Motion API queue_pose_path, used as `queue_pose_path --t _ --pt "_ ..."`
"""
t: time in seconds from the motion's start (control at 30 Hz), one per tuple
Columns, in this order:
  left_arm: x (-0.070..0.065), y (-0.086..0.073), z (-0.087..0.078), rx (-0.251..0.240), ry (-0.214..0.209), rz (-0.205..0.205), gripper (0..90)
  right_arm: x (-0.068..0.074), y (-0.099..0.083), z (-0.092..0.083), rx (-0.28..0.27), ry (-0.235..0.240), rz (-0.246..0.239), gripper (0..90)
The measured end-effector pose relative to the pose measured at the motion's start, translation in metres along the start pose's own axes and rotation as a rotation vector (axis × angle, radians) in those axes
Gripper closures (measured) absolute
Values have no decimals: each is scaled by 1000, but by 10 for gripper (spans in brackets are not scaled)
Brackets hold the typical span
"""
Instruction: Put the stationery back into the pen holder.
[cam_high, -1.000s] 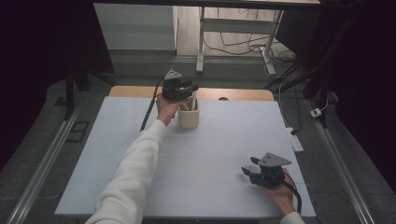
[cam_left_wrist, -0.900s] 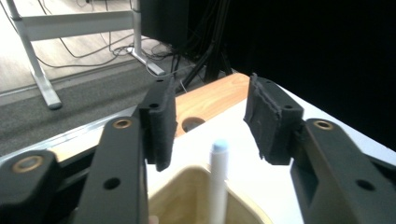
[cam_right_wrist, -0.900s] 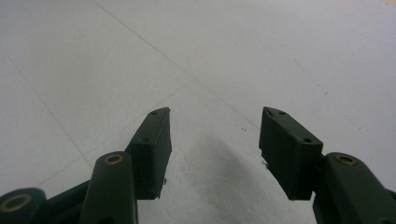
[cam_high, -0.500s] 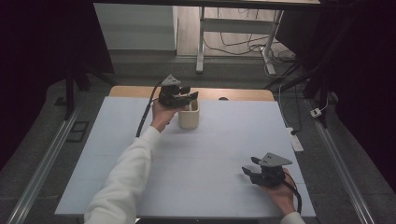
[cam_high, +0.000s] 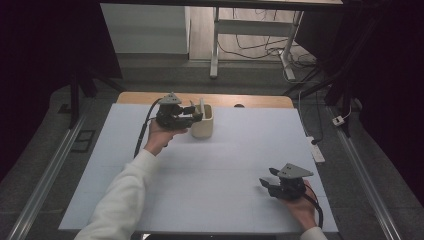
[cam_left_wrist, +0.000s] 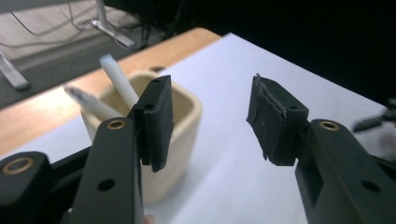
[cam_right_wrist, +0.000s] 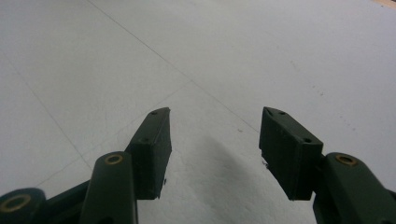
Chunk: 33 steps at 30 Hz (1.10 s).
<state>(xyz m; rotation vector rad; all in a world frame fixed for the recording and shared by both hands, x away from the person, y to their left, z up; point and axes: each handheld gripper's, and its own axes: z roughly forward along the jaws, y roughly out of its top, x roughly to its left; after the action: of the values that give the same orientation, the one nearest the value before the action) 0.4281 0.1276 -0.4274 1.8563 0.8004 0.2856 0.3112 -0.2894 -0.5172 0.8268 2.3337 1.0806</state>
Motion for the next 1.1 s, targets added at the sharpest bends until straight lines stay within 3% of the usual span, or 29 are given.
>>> queue_pose_path --t 0.23,0.3,0.37,0.47,0.57,1.1 --pt "-11 -17 -23 44 32 26 489 0 0 -1 2 0 -2 432" --pt "-13 -22 -32 55 74 41 484 0 0 0 2 0 -3 432" --pt "-15 -27 -41 49 102 35 486 0 0 -1 1 -2 -3 432" --pt "-15 -36 -55 49 109 21 484 0 0 -1 -2 -1 2 432" --pt "-13 -46 -65 79 119 19 479 0 0 0 3 -4 -2 432" --pt "2 -70 -84 240 162 25 461 0 0 1 16 -5 -10 431"
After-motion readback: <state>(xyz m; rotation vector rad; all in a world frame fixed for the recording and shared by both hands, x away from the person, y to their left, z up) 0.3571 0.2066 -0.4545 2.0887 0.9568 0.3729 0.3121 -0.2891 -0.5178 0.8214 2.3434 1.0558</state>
